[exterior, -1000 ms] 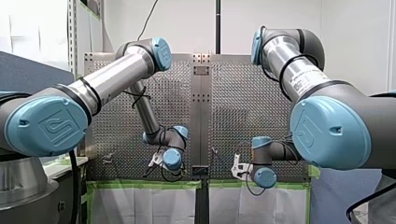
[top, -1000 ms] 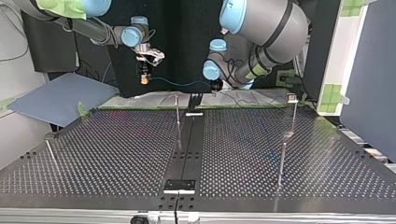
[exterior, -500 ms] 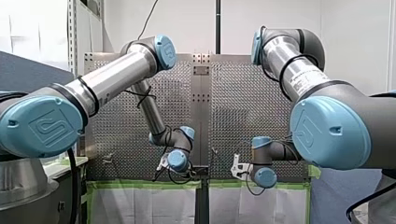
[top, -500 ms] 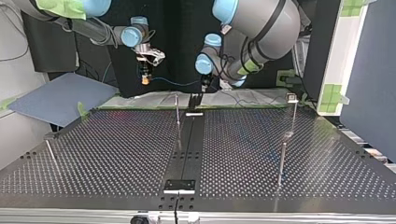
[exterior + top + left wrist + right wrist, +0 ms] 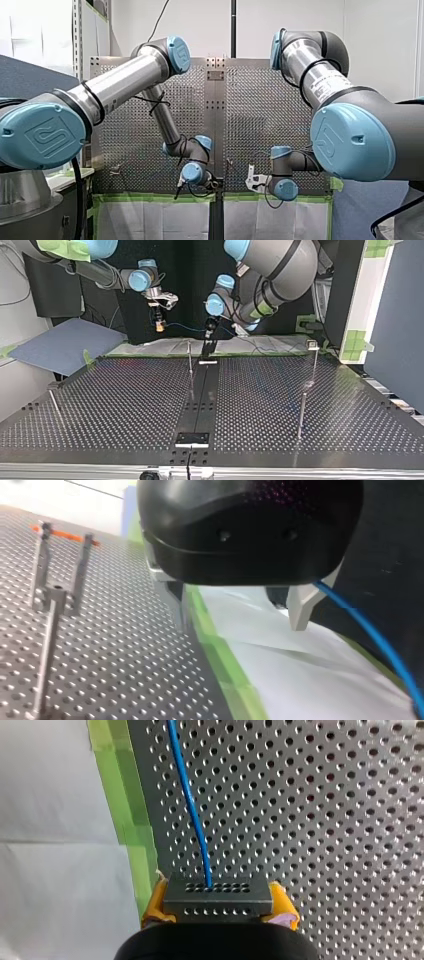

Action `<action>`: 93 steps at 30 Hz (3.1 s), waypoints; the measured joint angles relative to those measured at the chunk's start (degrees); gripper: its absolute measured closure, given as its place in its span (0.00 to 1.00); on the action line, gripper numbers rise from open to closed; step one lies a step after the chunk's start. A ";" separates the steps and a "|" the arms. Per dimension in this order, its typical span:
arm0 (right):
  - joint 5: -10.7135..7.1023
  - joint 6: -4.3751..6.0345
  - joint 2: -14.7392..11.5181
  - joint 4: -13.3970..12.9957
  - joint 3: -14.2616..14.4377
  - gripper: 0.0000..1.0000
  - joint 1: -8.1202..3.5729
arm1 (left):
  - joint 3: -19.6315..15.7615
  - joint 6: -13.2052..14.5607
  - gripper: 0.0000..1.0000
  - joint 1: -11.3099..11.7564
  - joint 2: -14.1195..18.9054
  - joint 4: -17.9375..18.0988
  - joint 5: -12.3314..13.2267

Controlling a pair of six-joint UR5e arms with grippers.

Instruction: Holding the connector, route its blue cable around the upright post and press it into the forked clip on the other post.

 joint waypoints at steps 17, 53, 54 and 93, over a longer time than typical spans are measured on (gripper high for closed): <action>-2.66 -0.54 0.19 -0.03 -0.04 1.00 -0.61 | 0.00 -9.35 0.00 -0.25 -0.01 4.72 -0.53; -9.31 -1.22 0.54 -0.17 -0.91 1.00 -1.85 | -0.07 -12.66 0.00 -3.82 -0.08 5.58 -14.27; -9.63 -1.21 0.54 -0.16 -0.92 1.00 -1.90 | -0.07 -12.66 0.00 -4.04 -0.08 5.69 -14.47; -13.84 -0.69 1.21 -0.26 -1.09 1.00 -3.20 | 3.60 -11.09 0.96 -4.54 -4.75 7.17 -16.57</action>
